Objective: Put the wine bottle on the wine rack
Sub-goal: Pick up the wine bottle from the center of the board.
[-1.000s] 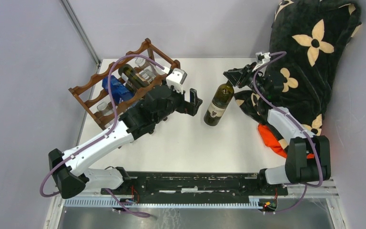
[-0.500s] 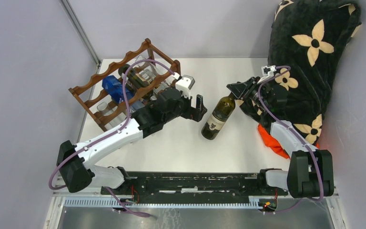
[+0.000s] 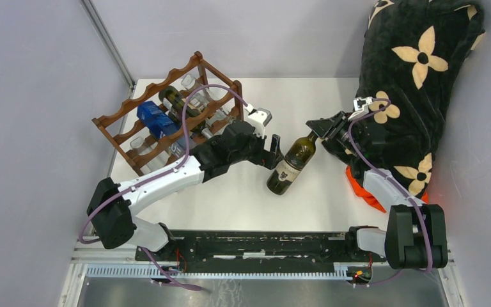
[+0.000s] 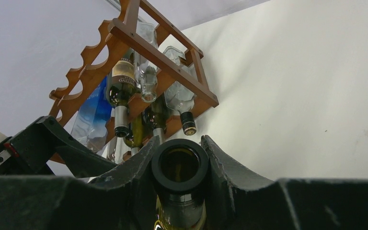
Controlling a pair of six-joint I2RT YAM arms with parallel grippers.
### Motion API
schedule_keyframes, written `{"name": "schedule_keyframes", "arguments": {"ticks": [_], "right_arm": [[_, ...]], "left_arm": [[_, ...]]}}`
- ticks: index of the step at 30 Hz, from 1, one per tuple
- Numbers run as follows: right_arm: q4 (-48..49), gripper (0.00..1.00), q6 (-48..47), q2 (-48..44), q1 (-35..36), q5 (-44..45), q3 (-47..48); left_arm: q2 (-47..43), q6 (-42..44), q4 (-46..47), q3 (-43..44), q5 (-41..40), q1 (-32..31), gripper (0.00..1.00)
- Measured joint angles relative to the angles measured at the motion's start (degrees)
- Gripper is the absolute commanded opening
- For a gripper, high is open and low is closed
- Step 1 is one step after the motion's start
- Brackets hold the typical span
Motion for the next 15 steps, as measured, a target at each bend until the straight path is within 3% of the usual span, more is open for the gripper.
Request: {"name": "schedule_keyframes", "arguments": {"ticks": [15], "right_arm": [[2.05, 0.0, 3.56, 0.0, -0.24, 0.2, -1.77]], "left_arm": [[4.83, 0.0, 1.07, 0.02, 2.71, 0.0, 1.0]]}}
